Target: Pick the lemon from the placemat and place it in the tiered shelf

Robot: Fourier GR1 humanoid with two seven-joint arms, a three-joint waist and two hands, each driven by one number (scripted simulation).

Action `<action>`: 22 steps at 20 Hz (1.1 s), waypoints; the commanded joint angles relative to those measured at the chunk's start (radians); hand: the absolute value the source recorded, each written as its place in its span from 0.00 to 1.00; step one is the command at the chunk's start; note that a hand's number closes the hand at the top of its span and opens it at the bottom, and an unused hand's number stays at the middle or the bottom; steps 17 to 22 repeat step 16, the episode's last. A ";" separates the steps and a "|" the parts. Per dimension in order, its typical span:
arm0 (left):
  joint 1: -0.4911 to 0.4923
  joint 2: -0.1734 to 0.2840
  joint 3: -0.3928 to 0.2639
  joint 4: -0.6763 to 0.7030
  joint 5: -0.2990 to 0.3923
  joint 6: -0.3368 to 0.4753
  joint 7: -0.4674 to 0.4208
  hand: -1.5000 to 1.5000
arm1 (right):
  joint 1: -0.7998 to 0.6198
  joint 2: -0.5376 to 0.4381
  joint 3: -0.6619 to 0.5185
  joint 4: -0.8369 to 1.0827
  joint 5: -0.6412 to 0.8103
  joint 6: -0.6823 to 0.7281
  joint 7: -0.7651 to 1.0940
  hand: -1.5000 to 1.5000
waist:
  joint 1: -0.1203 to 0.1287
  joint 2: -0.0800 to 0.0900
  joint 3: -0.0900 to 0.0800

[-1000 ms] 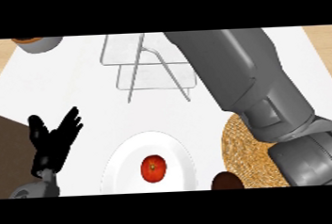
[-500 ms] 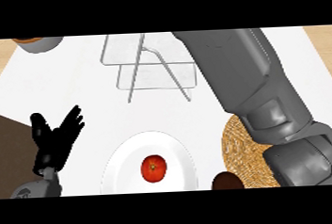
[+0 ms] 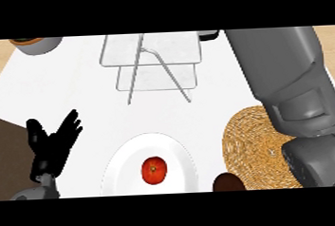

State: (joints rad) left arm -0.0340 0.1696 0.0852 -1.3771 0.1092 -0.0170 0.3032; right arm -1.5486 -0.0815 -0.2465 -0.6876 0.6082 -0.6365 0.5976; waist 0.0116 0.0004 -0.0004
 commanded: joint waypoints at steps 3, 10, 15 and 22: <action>0.002 0.006 0.030 0.045 0.017 -0.009 -0.015 0.50 | 0.063 -0.073 0.003 -0.115 0.062 -0.091 0.113 0.00 | -0.030 -0.008 0.000; 0.041 0.007 0.032 -0.009 0.024 -0.014 -0.011 0.50 | 0.257 -0.193 -0.042 -0.412 -0.032 0.063 0.198 0.00 | -0.029 -0.011 0.001; 0.019 0.020 0.038 0.030 0.017 -0.027 -0.014 0.50 | 0.372 -0.301 -0.083 -0.595 -0.165 0.240 0.195 0.00 | -0.024 -0.005 0.001; 0.012 0.012 0.030 -0.054 0.019 0.007 0.051 0.50 | 0.467 -0.282 -0.072 -0.698 -0.161 0.239 0.220 0.00 | -0.033 -0.011 0.002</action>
